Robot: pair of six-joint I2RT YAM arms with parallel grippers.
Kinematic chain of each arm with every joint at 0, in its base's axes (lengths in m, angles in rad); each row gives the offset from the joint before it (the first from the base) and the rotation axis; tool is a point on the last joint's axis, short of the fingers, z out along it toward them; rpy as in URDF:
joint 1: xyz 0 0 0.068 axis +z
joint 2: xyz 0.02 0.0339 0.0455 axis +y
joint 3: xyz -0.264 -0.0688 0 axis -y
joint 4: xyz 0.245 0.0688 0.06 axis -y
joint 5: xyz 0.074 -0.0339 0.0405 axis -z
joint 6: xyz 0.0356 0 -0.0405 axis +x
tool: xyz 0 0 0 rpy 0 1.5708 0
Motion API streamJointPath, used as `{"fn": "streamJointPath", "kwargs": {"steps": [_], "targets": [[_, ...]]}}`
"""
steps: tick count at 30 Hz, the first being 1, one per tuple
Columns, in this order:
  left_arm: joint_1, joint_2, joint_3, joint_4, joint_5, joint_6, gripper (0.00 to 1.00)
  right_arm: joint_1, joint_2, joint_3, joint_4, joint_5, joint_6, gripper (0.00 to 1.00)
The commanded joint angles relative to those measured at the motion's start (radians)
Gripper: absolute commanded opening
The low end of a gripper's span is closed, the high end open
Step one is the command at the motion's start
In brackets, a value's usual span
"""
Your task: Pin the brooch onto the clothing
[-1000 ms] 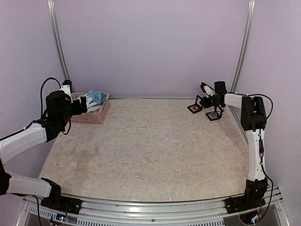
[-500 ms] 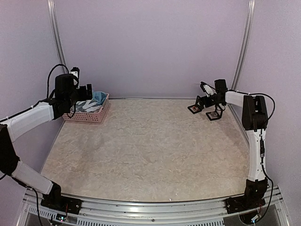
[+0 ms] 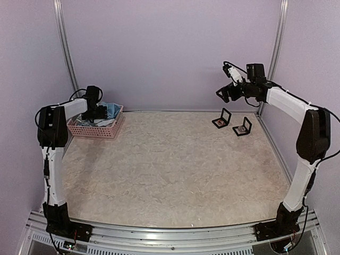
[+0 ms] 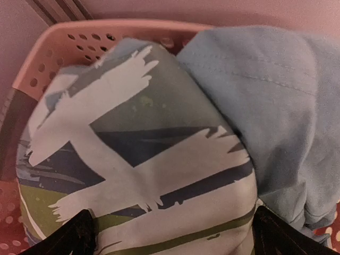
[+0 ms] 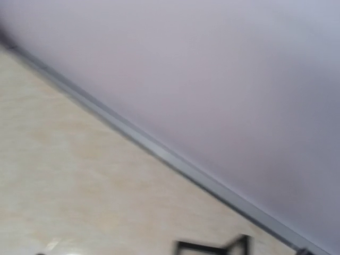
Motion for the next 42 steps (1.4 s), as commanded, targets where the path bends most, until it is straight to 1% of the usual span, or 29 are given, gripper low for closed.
{"fn": "streamJointPath", "kwargs": {"steps": [1,2,3,4,5,6,7,9,10,11,12,14,15,18,21,22,23,25,27,30,33,35,36,38,39,41,42], "targets": [[-0.030,0.106,0.055,-0.132,-0.043,0.024,0.98,0.079,-0.072,-0.084,-0.015,0.021,-0.061,0.99],[-0.027,0.117,0.048,-0.129,-0.040,0.029,0.91,0.094,-0.086,-0.090,-0.020,0.026,-0.064,0.99],[-0.022,0.118,0.037,-0.122,-0.035,0.029,0.74,0.109,-0.103,-0.095,-0.023,0.036,-0.065,0.99],[-0.018,0.109,0.023,-0.113,-0.030,0.026,0.51,0.119,-0.116,-0.098,-0.027,0.041,-0.065,0.99],[-0.014,0.095,0.006,-0.096,-0.030,0.023,0.19,0.133,-0.127,-0.101,-0.028,0.046,-0.064,0.99],[-0.014,0.066,-0.017,-0.073,-0.043,0.021,0.00,0.142,-0.138,-0.104,-0.029,0.052,-0.063,0.99],[-0.017,0.036,-0.043,-0.041,-0.059,0.021,0.00,0.148,-0.148,-0.106,-0.028,0.055,-0.061,0.99],[-0.034,-0.096,-0.101,0.039,-0.099,0.048,0.00,0.161,-0.165,-0.102,-0.033,0.060,-0.052,0.99],[-0.049,-0.148,-0.123,0.080,-0.141,0.073,0.00,0.167,-0.174,-0.098,-0.038,0.057,-0.045,0.99],[-0.069,-0.237,-0.139,0.113,-0.182,0.104,0.00,0.172,-0.185,-0.094,-0.044,0.053,-0.038,0.99],[-0.096,-0.292,-0.158,0.164,-0.222,0.157,0.00,0.178,-0.197,-0.095,-0.046,0.051,-0.031,0.99],[-0.161,-0.453,-0.181,0.239,-0.305,0.262,0.00,0.194,-0.225,-0.103,-0.042,0.038,-0.019,0.99],[-0.200,-0.503,-0.188,0.271,-0.341,0.316,0.00,0.202,-0.240,-0.107,-0.039,0.031,-0.012,0.99],[-0.348,-0.685,-0.215,0.331,-0.385,0.446,0.00,0.221,-0.287,-0.126,-0.018,-0.016,0.012,0.99],[-0.552,-0.838,-0.268,0.367,-0.375,0.559,0.00,0.236,-0.337,-0.159,0.015,-0.072,0.044,0.99],[-0.628,-0.867,-0.287,0.360,-0.365,0.585,0.00,0.239,-0.353,-0.167,0.024,-0.089,0.058,0.99],[-0.691,-0.900,-0.304,0.341,-0.356,0.586,0.00,0.242,-0.372,-0.177,0.036,-0.109,0.078,0.99],[-0.795,-0.942,-0.345,0.269,-0.311,0.518,0.00,0.241,-0.415,-0.208,0.066,-0.105,0.129,0.99],[-0.860,-0.969,-0.414,0.199,-0.235,0.404,0.00,0.242,-0.447,-0.238,0.078,-0.077,0.181,0.99],[-0.939,-1.007,-0.536,0.157,-0.081,0.278,0.00,0.241,-0.483,-0.288,0.070,-0.081,0.211,0.99],[-0.964,-1.026,-0.675,0.206,0.071,0.199,0.00,0.241,-0.496,-0.317,0.014,-0.072,0.219,0.99],[-0.963,-1.007,-0.770,0.278,0.141,0.159,0.00,0.241,-0.498,-0.336,-0.029,-0.024,0.225,1.00],[-0.961,-0.991,-0.793,0.319,0.171,0.149,0.00,0.241,-0.497,-0.345,-0.046,0.010,0.228,1.00],[-0.961,-0.933,-0.855,0.399,0.170,0.129,0.00,0.243,-0.482,-0.363,-0.093,0.121,0.236,1.00],[-0.960,-0.871,-0.865,0.422,0.147,0.113,0.00,0.242,-0.463,-0.362,-0.121,0.198,0.243,0.99],[-0.947,-0.760,-0.826,0.443,0.111,0.083,0.00,0.242,-0.416,-0.336,-0.206,0.313,0.248,0.98],[-0.937,-0.669,-0.780,0.437,0.097,0.079,0.00,0.246,-0.393,-0.321,-0.248,0.355,0.253,0.97]]}}
